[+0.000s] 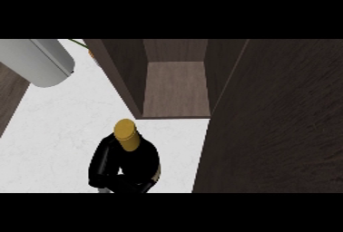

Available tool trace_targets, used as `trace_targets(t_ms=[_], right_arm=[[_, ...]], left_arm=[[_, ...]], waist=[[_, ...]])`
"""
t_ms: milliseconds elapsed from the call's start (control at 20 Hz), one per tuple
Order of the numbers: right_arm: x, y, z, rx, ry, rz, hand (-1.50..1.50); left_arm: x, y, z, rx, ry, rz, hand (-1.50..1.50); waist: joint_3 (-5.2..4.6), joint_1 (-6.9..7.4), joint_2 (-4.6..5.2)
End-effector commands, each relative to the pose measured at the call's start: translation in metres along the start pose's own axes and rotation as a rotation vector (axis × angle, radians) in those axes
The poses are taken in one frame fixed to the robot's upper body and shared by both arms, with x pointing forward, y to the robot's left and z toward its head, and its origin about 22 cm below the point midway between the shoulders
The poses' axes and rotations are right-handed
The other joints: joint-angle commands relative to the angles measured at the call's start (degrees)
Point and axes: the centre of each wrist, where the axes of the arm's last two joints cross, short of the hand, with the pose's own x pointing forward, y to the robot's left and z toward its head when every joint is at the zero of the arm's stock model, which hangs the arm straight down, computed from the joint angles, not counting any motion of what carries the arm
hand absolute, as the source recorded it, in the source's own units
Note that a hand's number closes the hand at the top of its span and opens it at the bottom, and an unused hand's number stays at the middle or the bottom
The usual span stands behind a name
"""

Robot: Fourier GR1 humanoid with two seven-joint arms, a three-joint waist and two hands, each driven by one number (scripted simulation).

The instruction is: Pick up the wine, place it into the cabinet and close the cabinet

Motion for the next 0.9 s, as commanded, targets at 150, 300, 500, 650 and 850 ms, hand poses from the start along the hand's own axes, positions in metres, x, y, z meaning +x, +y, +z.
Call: trace_targets(t_ms=[150,300,500,650,850], right_arm=[[0.039,-0.009,0.023,0.021,-0.061,-0.062,-1.50],[0.042,-0.012,0.025,0.001,-0.058,-0.046,-1.50],[0.034,-0.006,0.032,0.005,-0.059,-0.064,-1.50],[0.036,-0.008,0.034,-0.003,-0.059,-0.058,-1.50],[0.033,-0.009,0.027,0.014,-0.040,-0.064,-1.50]], left_arm=[[0.001,-0.004,-0.039,0.081,-0.027,-0.091,1.50],[0.008,-0.019,-0.038,0.089,-0.018,-0.118,1.50],[-0.003,-0.007,-0.060,0.066,-0.010,-0.164,1.50],[0.016,-0.001,-0.086,0.075,-0.018,-0.152,1.50],[-0.004,-0.014,-0.097,0.056,0.003,-0.170,1.50]], waist=[[-0.03,-0.51,0.20],[-0.02,-0.23,0.10],[-0.02,-0.87,0.11],[-0.02,-0.75,0.06],[-0.06,-0.49,0.25]])
